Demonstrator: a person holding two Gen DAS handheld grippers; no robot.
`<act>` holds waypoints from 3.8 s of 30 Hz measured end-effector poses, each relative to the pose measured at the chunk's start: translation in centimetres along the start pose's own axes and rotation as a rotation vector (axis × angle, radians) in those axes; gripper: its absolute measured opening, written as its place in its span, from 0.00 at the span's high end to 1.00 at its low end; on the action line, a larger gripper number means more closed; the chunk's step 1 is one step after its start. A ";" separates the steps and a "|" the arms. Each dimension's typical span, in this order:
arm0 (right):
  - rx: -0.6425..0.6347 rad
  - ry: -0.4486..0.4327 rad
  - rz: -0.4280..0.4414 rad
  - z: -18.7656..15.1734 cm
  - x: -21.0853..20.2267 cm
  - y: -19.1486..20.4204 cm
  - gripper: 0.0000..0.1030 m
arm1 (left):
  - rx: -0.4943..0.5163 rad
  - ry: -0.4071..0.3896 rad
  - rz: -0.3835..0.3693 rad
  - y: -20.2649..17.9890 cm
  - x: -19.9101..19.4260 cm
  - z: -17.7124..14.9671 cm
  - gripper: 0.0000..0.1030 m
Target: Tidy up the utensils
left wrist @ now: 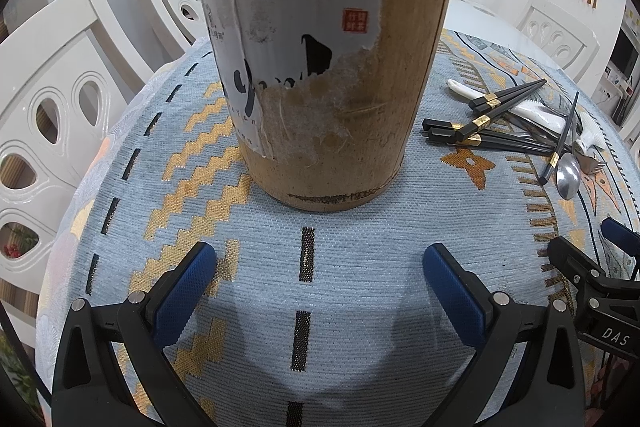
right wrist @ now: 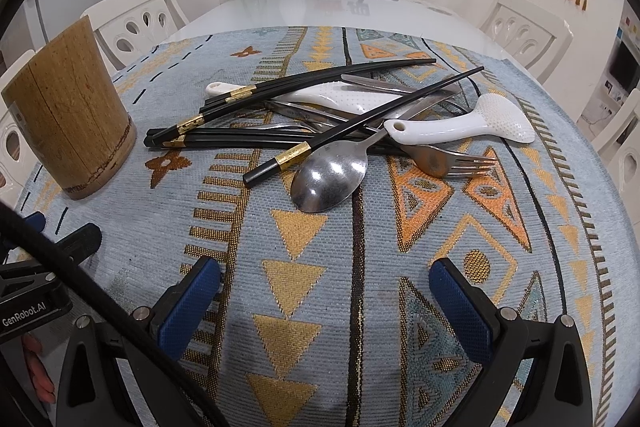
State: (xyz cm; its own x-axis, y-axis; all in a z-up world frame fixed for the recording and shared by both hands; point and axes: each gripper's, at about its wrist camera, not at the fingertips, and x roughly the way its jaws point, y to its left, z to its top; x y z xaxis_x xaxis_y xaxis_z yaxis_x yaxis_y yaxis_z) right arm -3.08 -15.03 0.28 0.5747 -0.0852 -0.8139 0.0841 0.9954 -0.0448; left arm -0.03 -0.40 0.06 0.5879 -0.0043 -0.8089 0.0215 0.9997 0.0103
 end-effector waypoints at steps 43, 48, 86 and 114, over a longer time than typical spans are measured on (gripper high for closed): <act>-0.084 0.348 0.515 3.7 1.6 -5.7 0.00 | -0.001 0.001 -0.003 0.3 0.1 0.0 0.00; -0.059 0.325 0.584 3.5 1.4 -7.2 0.00 | -0.001 0.001 -0.003 0.3 0.1 0.0 0.00; 0.084 0.005 -0.072 3.3 1.6 -0.8 0.00 | -0.003 0.001 -0.005 0.4 0.0 0.0 0.00; 0.074 0.176 0.126 4.8 1.7 -3.6 0.06 | -0.002 0.014 0.005 0.2 0.2 0.5 0.00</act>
State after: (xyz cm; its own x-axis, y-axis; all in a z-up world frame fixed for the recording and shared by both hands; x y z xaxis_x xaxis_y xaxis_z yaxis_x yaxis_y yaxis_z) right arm 1.50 -18.96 1.79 0.4343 0.0546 -0.8991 0.0837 0.9914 0.1007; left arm 0.52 -0.20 0.21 0.5764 0.0015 -0.8172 0.0164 0.9998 0.0134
